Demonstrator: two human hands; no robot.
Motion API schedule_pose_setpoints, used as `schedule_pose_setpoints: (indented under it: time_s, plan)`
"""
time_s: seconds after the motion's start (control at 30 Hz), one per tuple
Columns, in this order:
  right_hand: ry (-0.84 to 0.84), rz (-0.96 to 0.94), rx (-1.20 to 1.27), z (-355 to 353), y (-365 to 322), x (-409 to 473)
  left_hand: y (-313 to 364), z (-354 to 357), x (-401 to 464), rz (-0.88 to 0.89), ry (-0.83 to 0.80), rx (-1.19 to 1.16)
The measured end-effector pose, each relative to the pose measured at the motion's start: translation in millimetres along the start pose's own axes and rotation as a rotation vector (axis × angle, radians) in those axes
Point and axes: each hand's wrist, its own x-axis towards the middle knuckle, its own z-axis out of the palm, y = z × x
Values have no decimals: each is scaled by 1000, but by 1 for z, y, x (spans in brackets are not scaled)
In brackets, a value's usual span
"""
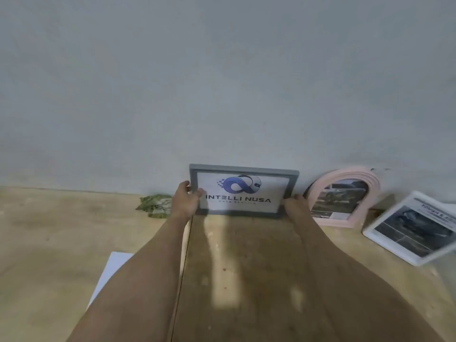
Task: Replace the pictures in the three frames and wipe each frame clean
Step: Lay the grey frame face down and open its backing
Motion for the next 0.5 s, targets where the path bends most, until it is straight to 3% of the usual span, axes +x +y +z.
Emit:
schedule_pose_setpoints:
  time_s: [0.23,0.37,0.5]
  plan:
    - [50,-137,-51,-6,12,12,-1,6,7,78,148,114]
    - [-8,-278,64,-28,26,-15,0,-4,-9,166,130,225]
    - [-89,-302,132,-59,34,-49,-10,-9,-34,135,83,258]
